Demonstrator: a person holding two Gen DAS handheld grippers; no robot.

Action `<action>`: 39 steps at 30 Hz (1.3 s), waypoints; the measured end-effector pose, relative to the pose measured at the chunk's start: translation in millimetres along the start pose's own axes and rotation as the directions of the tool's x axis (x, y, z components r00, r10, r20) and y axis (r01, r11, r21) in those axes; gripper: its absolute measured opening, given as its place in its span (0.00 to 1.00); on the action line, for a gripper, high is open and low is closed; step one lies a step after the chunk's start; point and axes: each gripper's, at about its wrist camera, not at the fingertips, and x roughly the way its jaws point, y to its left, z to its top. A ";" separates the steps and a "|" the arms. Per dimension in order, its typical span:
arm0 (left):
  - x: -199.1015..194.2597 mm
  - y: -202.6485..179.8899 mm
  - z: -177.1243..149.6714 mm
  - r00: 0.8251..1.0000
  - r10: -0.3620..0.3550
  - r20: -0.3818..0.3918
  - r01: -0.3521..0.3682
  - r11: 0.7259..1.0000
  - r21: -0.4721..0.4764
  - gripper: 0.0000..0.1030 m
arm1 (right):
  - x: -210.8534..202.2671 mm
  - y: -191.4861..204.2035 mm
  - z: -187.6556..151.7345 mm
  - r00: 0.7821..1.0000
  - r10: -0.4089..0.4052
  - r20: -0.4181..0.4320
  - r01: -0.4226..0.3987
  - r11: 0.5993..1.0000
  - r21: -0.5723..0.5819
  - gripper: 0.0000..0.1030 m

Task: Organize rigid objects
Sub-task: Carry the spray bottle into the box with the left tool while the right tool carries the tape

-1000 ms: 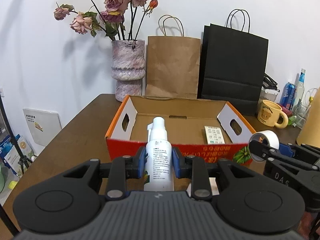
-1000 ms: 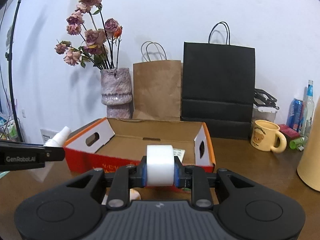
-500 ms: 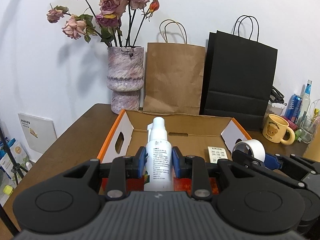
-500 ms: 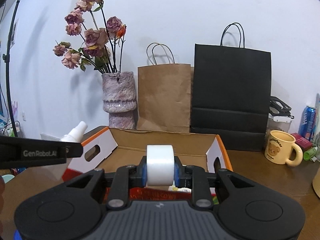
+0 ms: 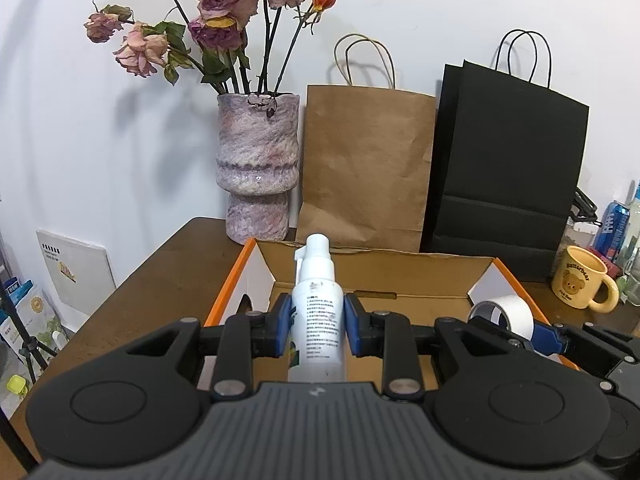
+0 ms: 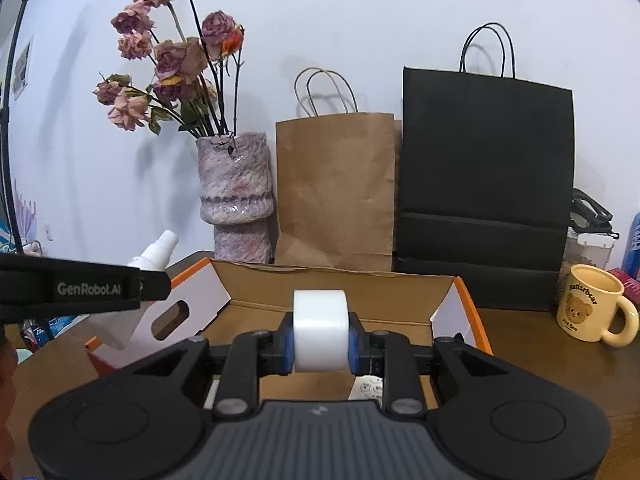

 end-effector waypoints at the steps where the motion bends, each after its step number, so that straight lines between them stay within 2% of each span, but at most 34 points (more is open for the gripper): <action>1: 3.3 -0.3 1.1 1.000 0.002 -0.001 -0.002 1.000 0.002 0.27 | 3.2 -0.4 0.6 1.000 0.001 -0.003 -0.001 1.000 -0.001 0.23; 15: 44.1 -2.1 6.8 0.999 0.030 -0.019 -0.029 0.999 0.046 0.28 | 41.4 -3.3 5.8 0.999 -0.004 -0.041 0.002 0.999 -0.041 0.23; 26: 57.7 -2.9 1.3 0.997 0.062 -0.055 -0.057 0.995 0.082 0.28 | 48.3 -5.7 4.2 0.996 -0.012 -0.087 0.008 0.999 -0.048 0.23; 27: 57.7 -3.5 1.4 0.996 0.072 -0.050 -0.067 0.994 0.092 0.33 | 48.1 -6.3 3.8 0.996 -0.017 -0.090 0.013 0.999 -0.047 0.26; 28: 56.9 -3.9 1.6 0.996 0.080 -0.043 -0.075 0.992 0.099 0.51 | 48.5 -6.7 3.5 0.995 -0.023 -0.095 0.018 0.999 -0.048 0.42; 29: 55.5 -3.3 2.1 0.996 0.087 -0.036 -0.083 0.992 0.097 0.62 | 49.6 -7.2 3.4 0.994 -0.030 -0.104 0.025 0.998 -0.051 0.56; 30: 54.4 -2.8 2.5 0.995 0.092 -0.027 -0.089 0.992 0.093 0.87 | 50.0 -7.6 2.9 0.993 -0.043 -0.108 0.037 0.998 -0.053 0.84; 31: 52.9 -3.0 3.1 0.995 0.101 -0.014 -0.099 0.991 0.093 1.00 | 50.3 -7.9 2.3 0.993 -0.059 -0.103 0.054 0.997 -0.055 0.97; 33: 49.4 -2.8 3.8 0.995 0.096 0.010 -0.096 0.991 0.091 1.00 | 50.4 -7.4 1.3 0.992 -0.082 -0.092 0.077 0.995 -0.065 0.98; 39: 49.5 -3.8 4.4 0.995 0.096 0.004 -0.095 0.991 0.095 1.00 | 52.4 -8.6 -0.4 0.991 -0.093 -0.099 0.087 0.994 -0.066 1.00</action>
